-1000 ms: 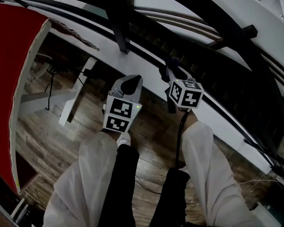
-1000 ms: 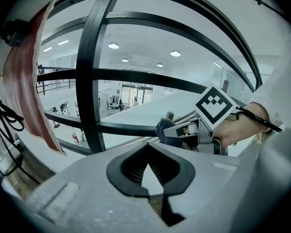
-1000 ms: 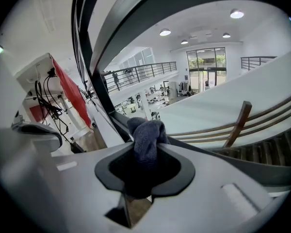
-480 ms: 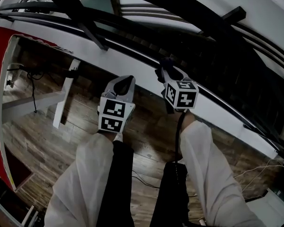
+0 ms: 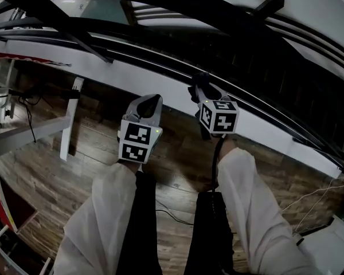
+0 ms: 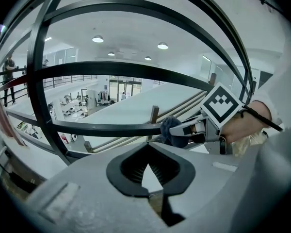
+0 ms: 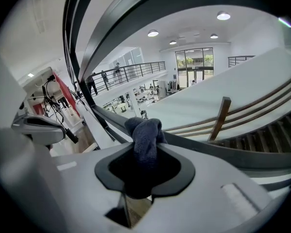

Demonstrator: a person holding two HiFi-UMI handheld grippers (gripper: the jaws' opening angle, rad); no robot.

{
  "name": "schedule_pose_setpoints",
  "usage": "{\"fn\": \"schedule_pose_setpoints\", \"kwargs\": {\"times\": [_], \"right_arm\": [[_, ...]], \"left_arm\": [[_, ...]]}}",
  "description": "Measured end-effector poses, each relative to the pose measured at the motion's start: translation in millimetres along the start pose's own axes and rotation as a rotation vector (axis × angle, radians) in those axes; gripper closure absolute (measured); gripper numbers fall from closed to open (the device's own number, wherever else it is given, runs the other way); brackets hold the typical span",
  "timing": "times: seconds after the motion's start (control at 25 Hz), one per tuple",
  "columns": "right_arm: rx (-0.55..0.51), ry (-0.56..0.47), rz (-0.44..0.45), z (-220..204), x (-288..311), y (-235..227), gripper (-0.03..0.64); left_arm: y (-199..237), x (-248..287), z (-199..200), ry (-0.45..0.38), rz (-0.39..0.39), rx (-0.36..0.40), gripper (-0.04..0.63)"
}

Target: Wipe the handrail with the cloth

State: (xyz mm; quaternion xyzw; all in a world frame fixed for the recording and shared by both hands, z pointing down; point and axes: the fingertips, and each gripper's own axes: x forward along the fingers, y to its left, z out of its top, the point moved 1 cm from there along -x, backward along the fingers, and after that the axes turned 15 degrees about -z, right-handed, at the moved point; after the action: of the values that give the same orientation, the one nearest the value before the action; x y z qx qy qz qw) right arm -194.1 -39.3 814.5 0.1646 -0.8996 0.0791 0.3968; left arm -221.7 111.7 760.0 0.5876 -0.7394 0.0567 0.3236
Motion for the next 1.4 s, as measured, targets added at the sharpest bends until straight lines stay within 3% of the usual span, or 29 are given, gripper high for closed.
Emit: {"fn": "schedule_pose_setpoints", "kwargs": {"times": [1.4], "right_arm": [[0.122, -0.052, -0.192, -81, -121, -280, 0.526]], "left_arm": [[-258, 156, 31, 0.061, -0.245, 0.154, 0.597]]}}
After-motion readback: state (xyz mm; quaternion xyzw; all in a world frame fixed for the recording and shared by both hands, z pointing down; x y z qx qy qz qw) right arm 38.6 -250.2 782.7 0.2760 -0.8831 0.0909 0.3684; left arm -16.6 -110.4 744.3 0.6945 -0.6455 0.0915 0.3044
